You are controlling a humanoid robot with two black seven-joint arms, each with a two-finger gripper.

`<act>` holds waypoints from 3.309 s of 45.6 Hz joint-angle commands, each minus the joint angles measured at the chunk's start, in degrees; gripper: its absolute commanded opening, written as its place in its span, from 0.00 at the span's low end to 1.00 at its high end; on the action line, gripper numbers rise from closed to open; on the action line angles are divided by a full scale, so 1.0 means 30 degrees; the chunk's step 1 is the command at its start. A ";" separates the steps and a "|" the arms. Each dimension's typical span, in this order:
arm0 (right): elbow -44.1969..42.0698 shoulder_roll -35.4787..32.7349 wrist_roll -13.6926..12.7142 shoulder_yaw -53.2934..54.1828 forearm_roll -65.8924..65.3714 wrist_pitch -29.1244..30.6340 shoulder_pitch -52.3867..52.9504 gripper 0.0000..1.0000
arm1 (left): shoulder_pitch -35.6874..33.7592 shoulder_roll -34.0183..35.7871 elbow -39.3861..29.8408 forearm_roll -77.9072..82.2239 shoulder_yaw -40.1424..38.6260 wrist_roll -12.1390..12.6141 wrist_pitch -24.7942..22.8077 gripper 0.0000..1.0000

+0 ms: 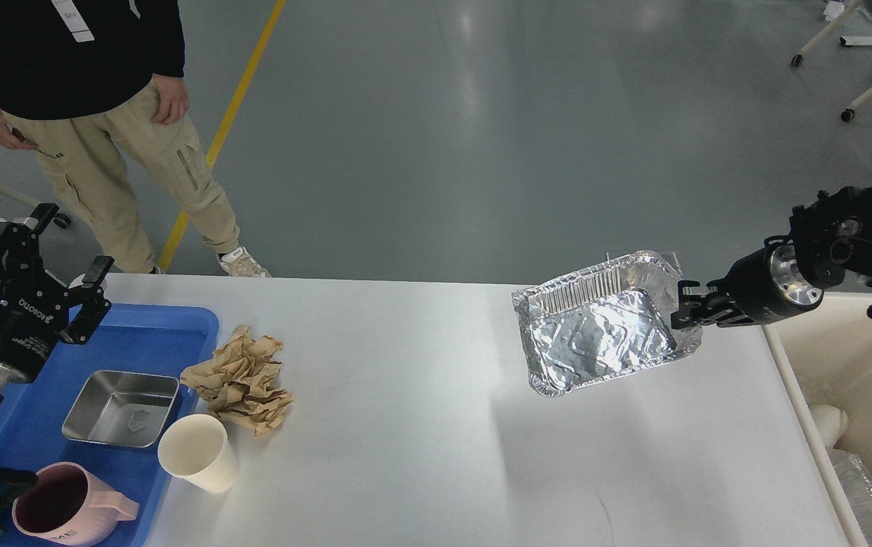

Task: Tidy desktop
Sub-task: 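Hold the foil tray raised above the table with the right gripper, then reach the left gripper to the white paper cup and grasp it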

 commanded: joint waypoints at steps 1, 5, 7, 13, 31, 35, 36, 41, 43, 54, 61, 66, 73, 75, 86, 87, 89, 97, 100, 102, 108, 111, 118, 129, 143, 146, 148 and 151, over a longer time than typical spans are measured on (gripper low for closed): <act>-0.0008 -0.0010 -0.0007 0.0088 0.0060 0.0305 -0.0021 0.00 | 0.0002 0.0090 -0.0019 0.0003 0.0145 0.0009 -0.0065 0.97; -0.0008 -0.0010 -0.0066 0.0498 0.0322 0.0305 -0.0021 0.00 | 0.0031 0.0090 -0.0019 0.0033 0.0233 0.0009 -0.0036 0.97; -0.0038 -0.0010 -0.0240 0.0557 0.0848 0.0305 -0.0021 0.00 | 0.0031 0.0120 -0.0019 0.0062 0.0233 0.0038 -0.0007 0.97; 0.0020 -0.0274 -0.1353 0.0557 0.2870 0.0480 0.0067 0.00 | 0.0002 0.0061 0.0011 0.0852 0.0204 0.0009 0.0023 0.97; 0.0431 -0.1563 -0.2234 0.1319 0.5976 0.2648 -0.0284 0.00 | -0.0086 0.0003 -0.0019 0.1028 0.0204 0.0009 0.0081 0.97; 0.0431 -0.1651 -0.2263 0.1319 0.6592 0.2912 -0.0431 0.00 | -0.0145 0.0003 -0.0019 0.1058 0.0233 0.0038 0.0111 0.97; 0.0402 -0.1651 -0.2263 0.1319 0.6709 0.2912 -0.0460 0.00 | -0.0145 0.0003 -0.0019 0.1058 0.0233 0.0038 0.0111 0.97; 0.0402 -0.1593 -0.2263 0.1407 0.6740 0.2649 -0.0724 0.00 | -0.0116 0.0032 -0.0019 0.1087 0.0262 0.0038 0.0082 0.97; 0.0402 -0.1592 -0.2234 0.1436 0.6740 0.2619 -0.0811 0.00 | -0.0057 0.0061 -0.0019 0.1087 0.0262 0.0068 0.0081 0.97; 0.0343 -0.1592 -0.2263 0.1758 0.6652 0.2473 -0.0841 0.00 | -0.0027 0.2723 -0.0253 0.1088 0.1987 0.1618 -0.0036 0.97; 0.0343 -0.1534 -0.2263 0.1758 0.6652 0.2268 -0.0753 0.00 | -0.0320 0.5272 -0.1217 0.1117 0.4243 0.2177 -0.0036 0.97; 0.0431 -0.1534 -0.2234 0.1758 0.6681 0.2092 -0.0637 0.00 | -0.0379 0.8258 -0.3500 0.1262 0.6352 0.2206 -0.0036 0.97; 0.0460 -0.1738 -0.2234 0.1758 0.6652 0.2121 -0.0578 0.00 | -0.0409 1.2068 -0.5964 0.2753 0.7849 0.2206 0.0081 0.97; 0.0460 -0.1943 -0.2234 0.1758 0.6652 0.2121 -0.0578 0.00 | -0.0409 1.2947 -0.6287 0.3660 0.7937 0.2206 0.0052 0.97; 0.0519 -0.2178 -0.2234 0.1963 0.6652 0.2121 -0.0578 0.00 | -0.0555 1.7139 -0.6728 0.8411 0.7909 0.2470 0.0140 0.97; 0.0519 -0.2178 -0.2234 0.2079 0.6652 0.2092 -0.0607 0.00 | -0.0555 1.7286 -0.6728 0.8527 0.7938 0.2470 0.0198 0.97; 0.0548 -0.2178 -0.2234 0.2285 0.6652 0.2121 -0.0636 0.00 | -0.0555 1.7579 -0.6728 0.8616 0.7967 0.2499 0.0344 0.97; 0.0578 -0.2149 -0.2263 0.2666 0.6681 0.2121 -0.0578 0.00 | -0.0379 1.8049 -0.6757 0.8880 0.7967 0.2412 0.0609 0.97; 0.0578 -0.2178 -0.2263 0.2667 0.6681 0.2121 -0.0548 0.00 | -0.0379 1.7991 -0.6786 0.8880 0.7967 0.2207 0.0463 0.97; 0.0578 -0.2207 -0.2263 0.2667 0.6681 0.2121 -0.0548 0.00 | -0.0321 1.7874 -0.6786 0.8880 0.7967 0.2090 0.0403 0.97; 0.0578 -0.2296 -0.2263 0.2667 0.6652 0.2121 -0.0490 0.00 | 0.0205 1.7727 -0.6757 0.9522 0.8113 0.1066 0.0199 0.97; 0.0578 -0.2296 -0.2263 0.2667 0.6623 0.2121 -0.0490 0.00 | 0.0353 1.7523 -0.6757 1.0459 0.8347 0.0187 0.0082 0.97; 0.0519 -0.2325 -0.2234 0.2667 0.6623 0.2092 -0.0548 0.00 | 0.0353 1.6206 -0.6231 1.3474 0.8669 -0.0430 -0.0358 0.97; 0.0578 -0.2354 -0.2234 0.2842 0.6623 0.2092 -0.0548 0.00 | 0.0177 1.2836 -0.4325 1.9629 0.8993 -0.1982 -0.0300 0.97; 0.0607 -0.2618 -0.2234 0.2989 0.6623 0.2092 -0.0607 0.00 | -0.0554 1.0960 -0.4325 2.2295 0.9255 -0.2539 -0.0271 0.96; 0.0607 -0.2618 -0.2234 0.3018 0.6623 0.2092 -0.0607 0.00 | -0.0643 1.0697 -0.4267 2.3174 0.9286 -0.2598 -0.0300 0.96; 0.0607 -0.2589 -0.2234 0.3018 0.6623 0.2092 -0.0636 0.00 | -0.0760 1.0433 -0.4121 2.3702 0.9286 -0.2598 -0.0300 0.96; 0.0607 -0.2589 -0.2234 0.3018 0.6623 0.2121 -0.0636 0.00 | -0.0848 0.9994 -0.3828 2.4259 0.9286 -0.2598 -0.0300 0.96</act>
